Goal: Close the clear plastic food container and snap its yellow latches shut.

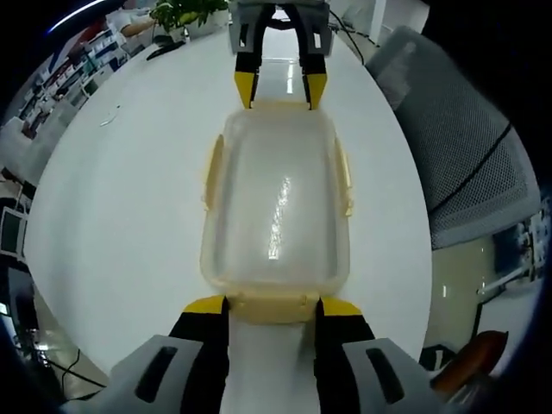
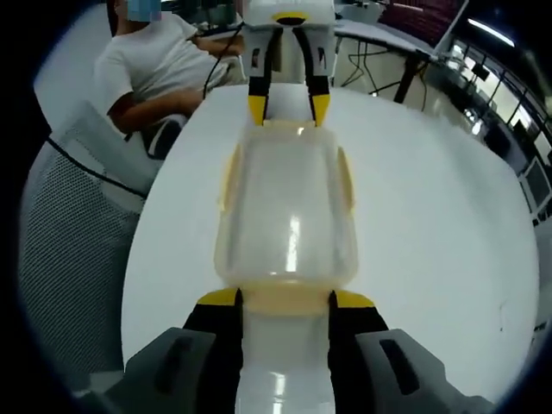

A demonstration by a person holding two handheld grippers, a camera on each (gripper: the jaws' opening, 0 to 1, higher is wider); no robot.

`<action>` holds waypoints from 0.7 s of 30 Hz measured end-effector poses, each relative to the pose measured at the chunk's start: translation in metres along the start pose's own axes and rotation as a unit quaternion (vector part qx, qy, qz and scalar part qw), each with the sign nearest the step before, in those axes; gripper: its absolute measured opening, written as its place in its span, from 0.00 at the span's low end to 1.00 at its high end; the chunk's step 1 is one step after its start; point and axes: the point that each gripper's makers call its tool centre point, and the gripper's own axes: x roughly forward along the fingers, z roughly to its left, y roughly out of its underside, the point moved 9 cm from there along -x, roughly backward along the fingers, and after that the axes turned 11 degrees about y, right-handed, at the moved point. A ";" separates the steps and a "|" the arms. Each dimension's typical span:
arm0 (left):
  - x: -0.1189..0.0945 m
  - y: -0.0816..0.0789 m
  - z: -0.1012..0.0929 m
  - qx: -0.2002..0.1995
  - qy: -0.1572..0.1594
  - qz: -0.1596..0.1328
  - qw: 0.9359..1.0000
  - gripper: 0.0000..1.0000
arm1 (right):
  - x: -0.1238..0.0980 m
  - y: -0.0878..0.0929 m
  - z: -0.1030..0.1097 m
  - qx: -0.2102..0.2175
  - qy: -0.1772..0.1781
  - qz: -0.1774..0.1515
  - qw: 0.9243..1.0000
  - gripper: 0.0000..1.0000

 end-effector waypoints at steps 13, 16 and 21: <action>-0.025 -0.022 -0.007 0.005 -0.007 -0.004 1.000 0.32 | -0.033 -0.003 -0.003 -0.007 0.004 -0.001 1.000 0.34; -0.028 -0.028 -0.008 0.006 -0.005 -0.006 1.000 0.32 | -0.041 0.000 -0.004 -0.007 0.005 -0.001 1.000 0.34; -0.029 -0.039 -0.009 0.004 -0.004 -0.004 1.000 0.32 | -0.052 0.003 -0.002 -0.007 0.006 0.000 1.000 0.34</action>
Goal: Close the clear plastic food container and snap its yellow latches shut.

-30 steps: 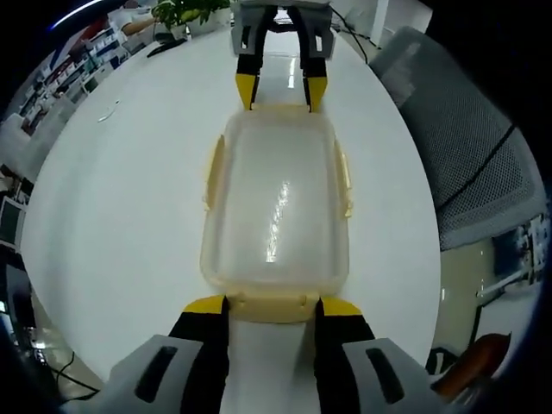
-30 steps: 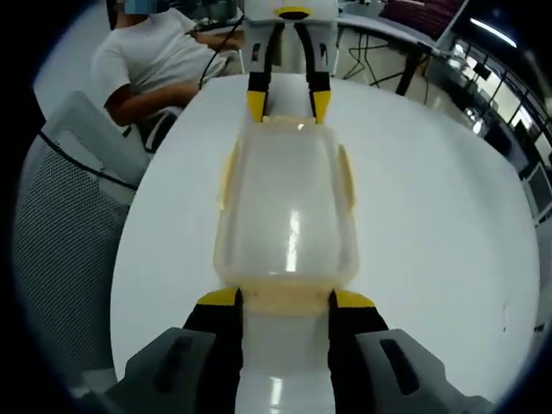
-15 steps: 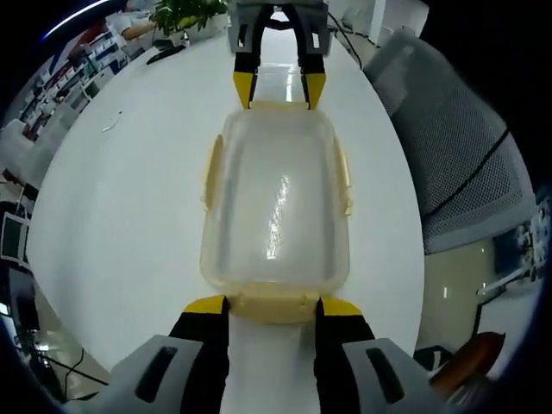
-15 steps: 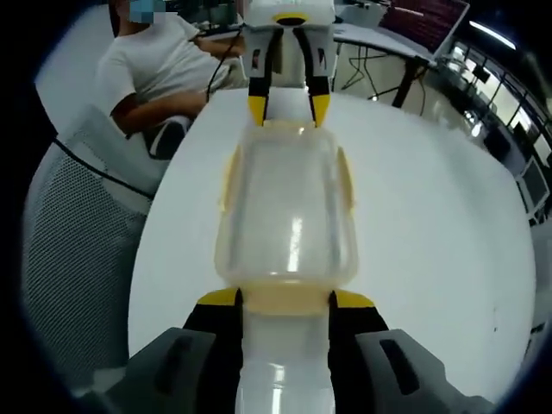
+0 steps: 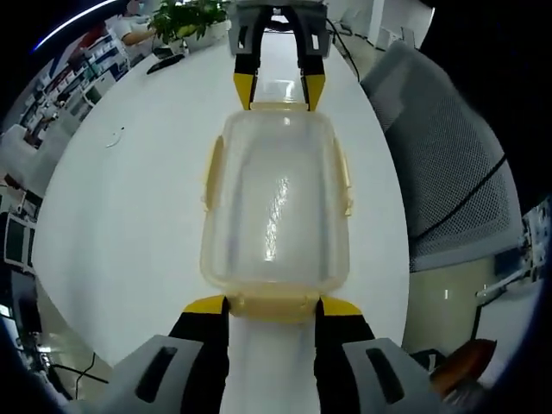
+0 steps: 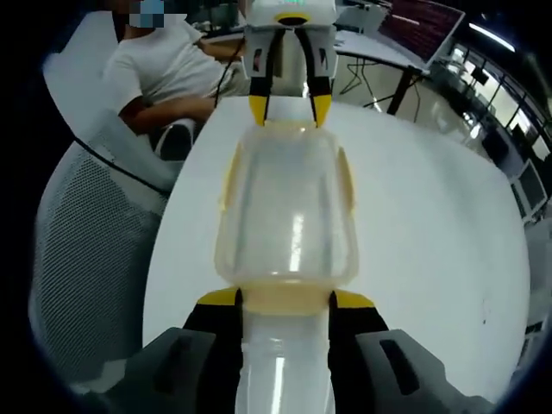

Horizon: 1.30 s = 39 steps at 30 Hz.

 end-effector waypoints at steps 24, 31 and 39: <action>0.000 -0.058 -0.006 0.017 -0.006 -0.016 1.000 0.32 | -0.049 0.040 -0.002 -0.003 0.011 0.016 1.000 0.35; 0.003 -0.074 0.000 0.019 -0.007 -0.027 0.999 0.32 | -0.061 0.057 -0.005 -0.003 0.015 0.019 1.000 0.35; 0.009 -0.093 0.000 0.018 -0.011 -0.032 0.999 0.32 | -0.071 0.072 -0.007 -0.003 0.020 0.015 1.000 0.35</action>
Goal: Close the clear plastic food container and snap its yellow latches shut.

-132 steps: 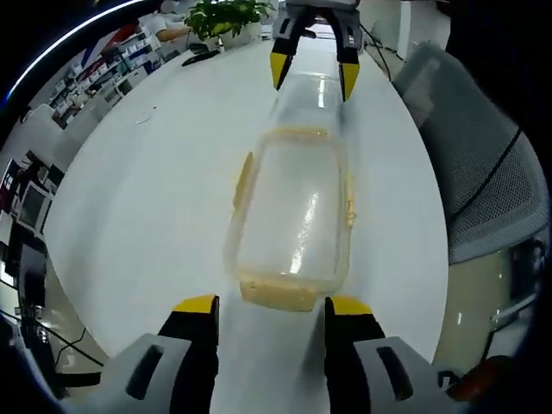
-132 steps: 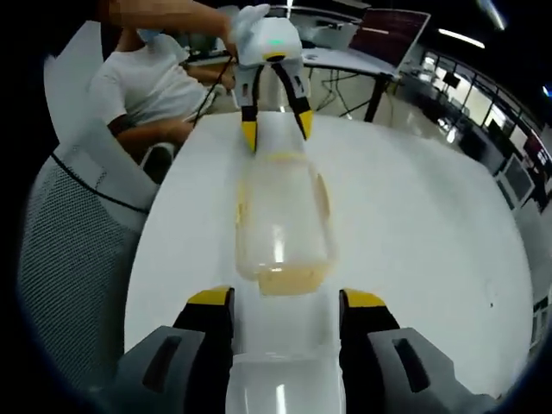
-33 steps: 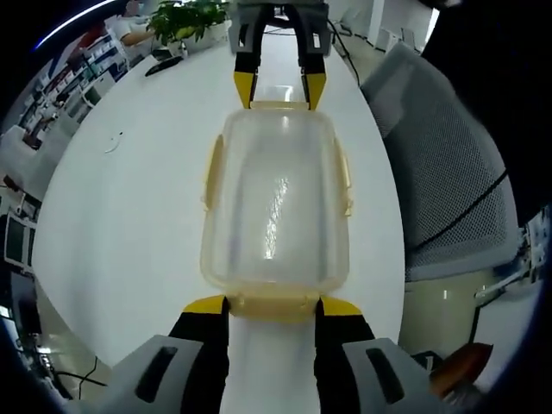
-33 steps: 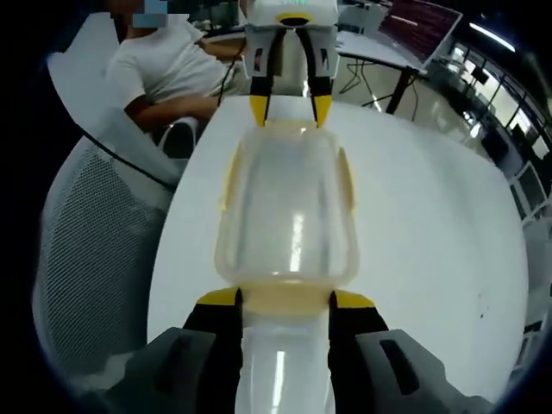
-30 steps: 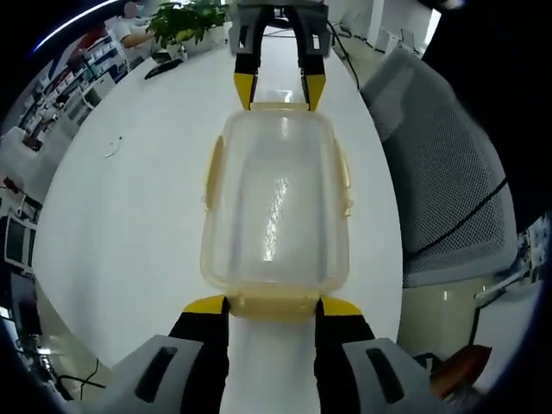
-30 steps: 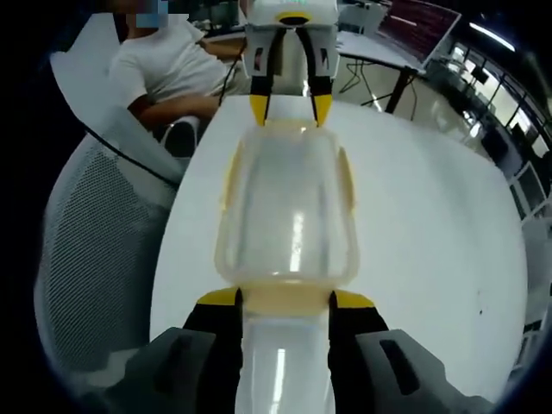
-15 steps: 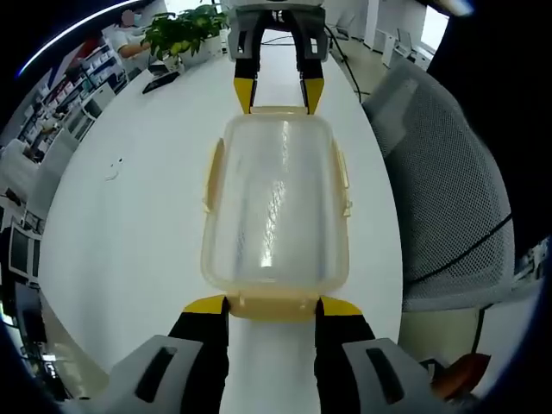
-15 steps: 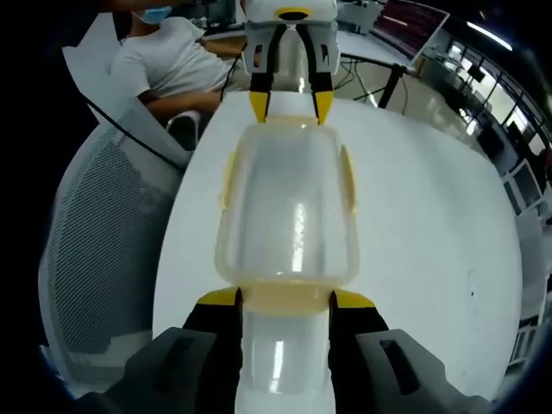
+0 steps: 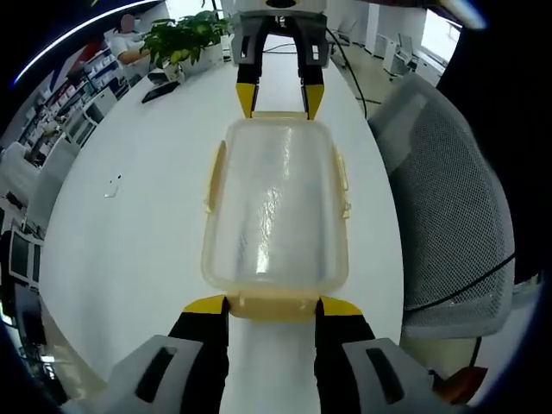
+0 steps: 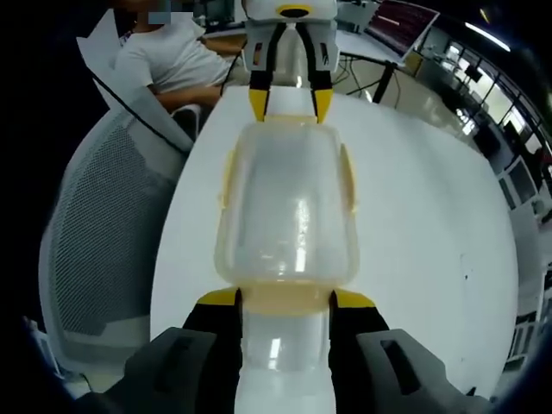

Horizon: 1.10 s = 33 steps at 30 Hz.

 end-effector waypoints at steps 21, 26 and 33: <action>0.022 -0.038 0.009 0.006 0.008 -0.006 1.000 0.32 | -0.013 0.045 -0.002 0.011 0.002 0.005 1.000 0.35; 0.027 -0.046 0.012 0.007 0.010 -0.008 1.000 0.32 | -0.014 0.054 -0.004 0.010 0.002 0.012 1.000 0.35; 0.038 -0.058 0.016 0.010 0.014 -0.013 1.000 0.32 | -0.016 0.068 -0.005 0.011 0.000 0.022 1.000 0.35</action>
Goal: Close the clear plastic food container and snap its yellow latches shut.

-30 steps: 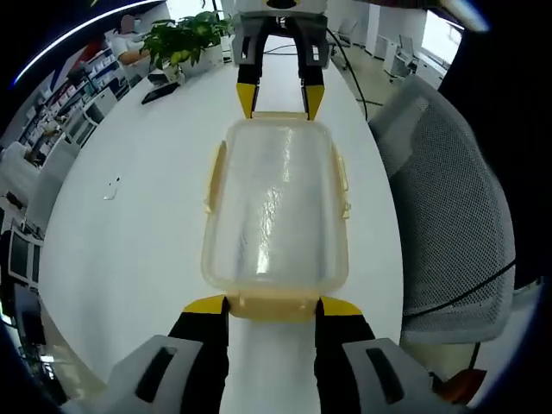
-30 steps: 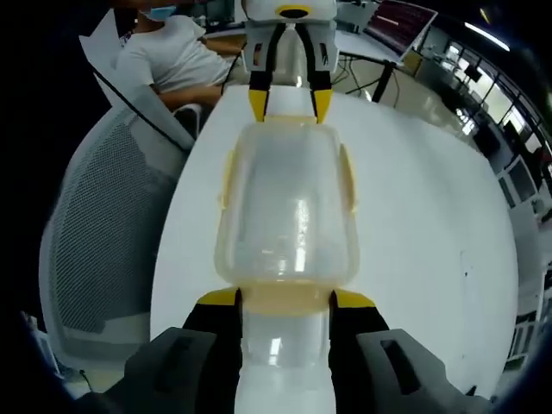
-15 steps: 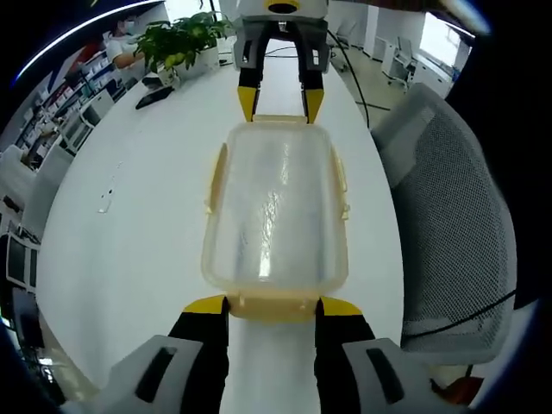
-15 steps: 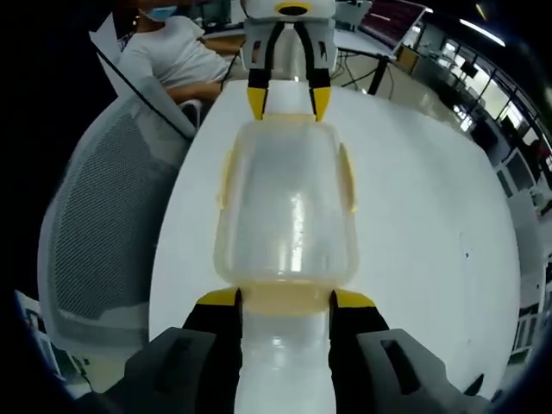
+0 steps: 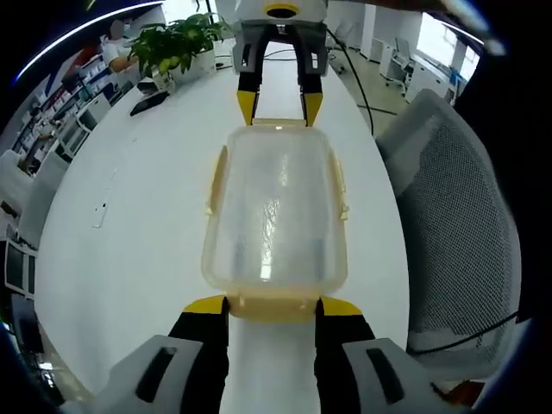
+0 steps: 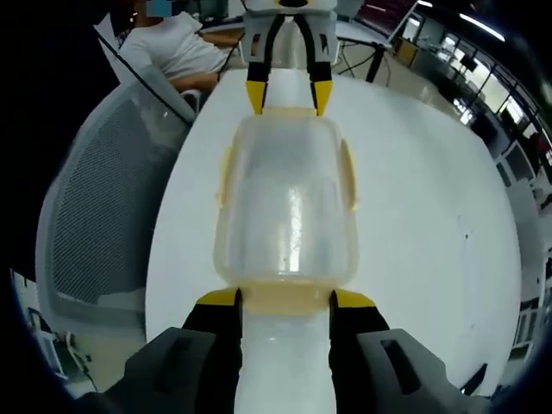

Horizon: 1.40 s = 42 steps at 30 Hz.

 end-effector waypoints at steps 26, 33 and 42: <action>0.037 -0.028 0.006 -0.002 0.012 -0.008 1.000 0.32 | 0.003 0.043 0.001 0.001 -0.009 0.035 0.999 0.36; 0.043 -0.031 0.007 -0.003 0.014 -0.001 1.000 0.32 | 0.006 0.048 0.002 -0.003 -0.010 0.041 0.999 0.36; 0.046 -0.031 0.008 -0.001 0.014 0.004 1.000 0.33 | 0.006 0.049 0.000 -0.007 -0.011 0.044 0.999 0.37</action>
